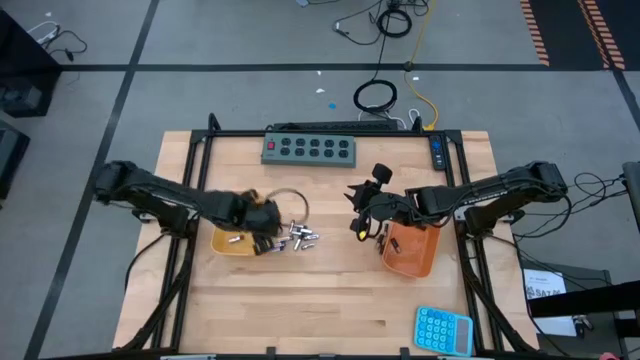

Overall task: Sort batteries
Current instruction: Put the silver battery into the yellow bin

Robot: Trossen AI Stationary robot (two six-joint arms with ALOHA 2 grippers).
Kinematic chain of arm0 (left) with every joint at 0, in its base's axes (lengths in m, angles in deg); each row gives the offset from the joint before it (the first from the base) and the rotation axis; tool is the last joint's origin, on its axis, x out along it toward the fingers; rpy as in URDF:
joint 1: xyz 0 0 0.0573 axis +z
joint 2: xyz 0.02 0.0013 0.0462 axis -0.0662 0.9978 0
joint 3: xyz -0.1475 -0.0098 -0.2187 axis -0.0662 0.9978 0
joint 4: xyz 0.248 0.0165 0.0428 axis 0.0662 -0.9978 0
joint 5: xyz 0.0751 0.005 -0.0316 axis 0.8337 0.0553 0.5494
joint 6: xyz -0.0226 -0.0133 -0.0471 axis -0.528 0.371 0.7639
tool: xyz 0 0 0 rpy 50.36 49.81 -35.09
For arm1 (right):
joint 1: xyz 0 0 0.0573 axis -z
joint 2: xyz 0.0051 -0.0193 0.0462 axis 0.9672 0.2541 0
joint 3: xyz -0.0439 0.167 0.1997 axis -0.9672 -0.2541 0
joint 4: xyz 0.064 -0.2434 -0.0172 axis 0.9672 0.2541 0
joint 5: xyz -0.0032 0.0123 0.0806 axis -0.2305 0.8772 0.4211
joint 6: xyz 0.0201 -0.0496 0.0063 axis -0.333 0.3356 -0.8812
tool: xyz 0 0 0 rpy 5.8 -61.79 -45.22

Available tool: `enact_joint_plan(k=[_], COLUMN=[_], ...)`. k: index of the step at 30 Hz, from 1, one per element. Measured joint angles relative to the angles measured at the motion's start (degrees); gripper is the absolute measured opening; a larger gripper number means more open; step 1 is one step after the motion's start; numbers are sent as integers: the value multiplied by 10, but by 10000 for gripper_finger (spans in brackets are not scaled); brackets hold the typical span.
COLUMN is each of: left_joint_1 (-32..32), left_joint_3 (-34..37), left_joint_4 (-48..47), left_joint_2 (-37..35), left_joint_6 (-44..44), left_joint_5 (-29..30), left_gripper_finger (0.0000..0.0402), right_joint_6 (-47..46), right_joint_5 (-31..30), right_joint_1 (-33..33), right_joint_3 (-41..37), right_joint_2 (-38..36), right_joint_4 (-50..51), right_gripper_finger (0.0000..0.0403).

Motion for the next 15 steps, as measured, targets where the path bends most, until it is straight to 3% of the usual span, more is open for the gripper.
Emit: enact_joint_plan(k=[7,15], left_joint_1=[-76,-78], left_joint_3=[-52,-54], left_joint_4=[3,63], left_joint_2=[113,144], left_joint_6=[0,-12], left_joint_5=[-2,-1], left_gripper_finger=[175,175], right_joint_6=[-10,-7], right_joint_5=[-1,2], right_joint_1=[0,-1], right_joint_3=[0,0], right_joint_2=[0,0], right_joint_4=[44,32], right_gripper_finger=[90,90])
